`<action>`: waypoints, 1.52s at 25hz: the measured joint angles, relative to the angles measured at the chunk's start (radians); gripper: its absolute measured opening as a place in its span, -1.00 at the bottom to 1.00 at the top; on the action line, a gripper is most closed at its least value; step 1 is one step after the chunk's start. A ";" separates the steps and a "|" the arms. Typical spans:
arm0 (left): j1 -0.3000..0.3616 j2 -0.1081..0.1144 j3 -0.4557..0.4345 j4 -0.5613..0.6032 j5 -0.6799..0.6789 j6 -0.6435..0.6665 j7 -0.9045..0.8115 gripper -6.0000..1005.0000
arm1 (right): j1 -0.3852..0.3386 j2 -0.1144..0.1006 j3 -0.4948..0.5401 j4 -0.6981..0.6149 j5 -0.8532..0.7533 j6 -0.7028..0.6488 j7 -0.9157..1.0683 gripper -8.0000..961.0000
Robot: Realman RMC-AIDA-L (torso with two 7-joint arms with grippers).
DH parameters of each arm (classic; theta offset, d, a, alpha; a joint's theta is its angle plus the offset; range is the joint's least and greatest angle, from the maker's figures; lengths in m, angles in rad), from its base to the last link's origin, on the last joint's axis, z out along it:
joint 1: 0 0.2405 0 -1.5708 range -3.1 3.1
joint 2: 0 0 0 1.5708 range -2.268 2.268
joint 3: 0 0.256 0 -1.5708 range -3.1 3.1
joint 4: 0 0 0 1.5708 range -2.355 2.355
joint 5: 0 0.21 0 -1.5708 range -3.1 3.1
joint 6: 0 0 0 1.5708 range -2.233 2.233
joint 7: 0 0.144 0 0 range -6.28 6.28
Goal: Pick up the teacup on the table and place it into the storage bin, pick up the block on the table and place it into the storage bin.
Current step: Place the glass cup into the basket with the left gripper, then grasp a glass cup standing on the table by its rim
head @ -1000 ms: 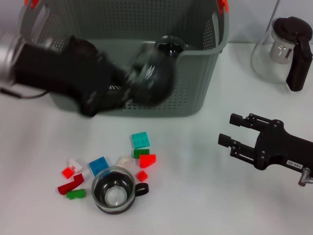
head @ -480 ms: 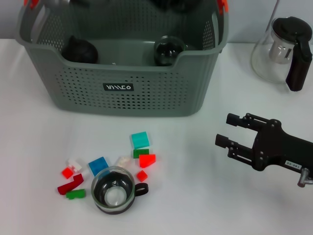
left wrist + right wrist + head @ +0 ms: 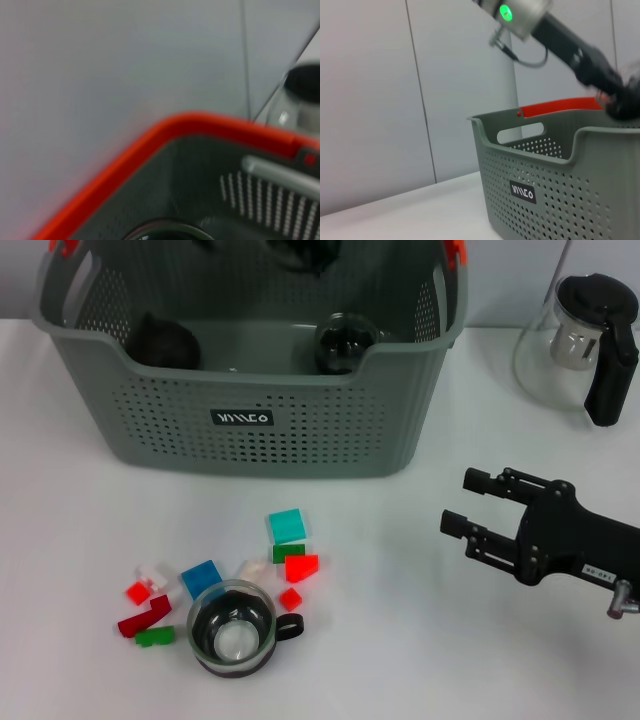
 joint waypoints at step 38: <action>0.329 -0.015 -0.333 0.277 -0.595 0.455 0.329 -0.04 | 0.002 -0.005 -0.001 0.001 -0.005 0.006 0.002 0.35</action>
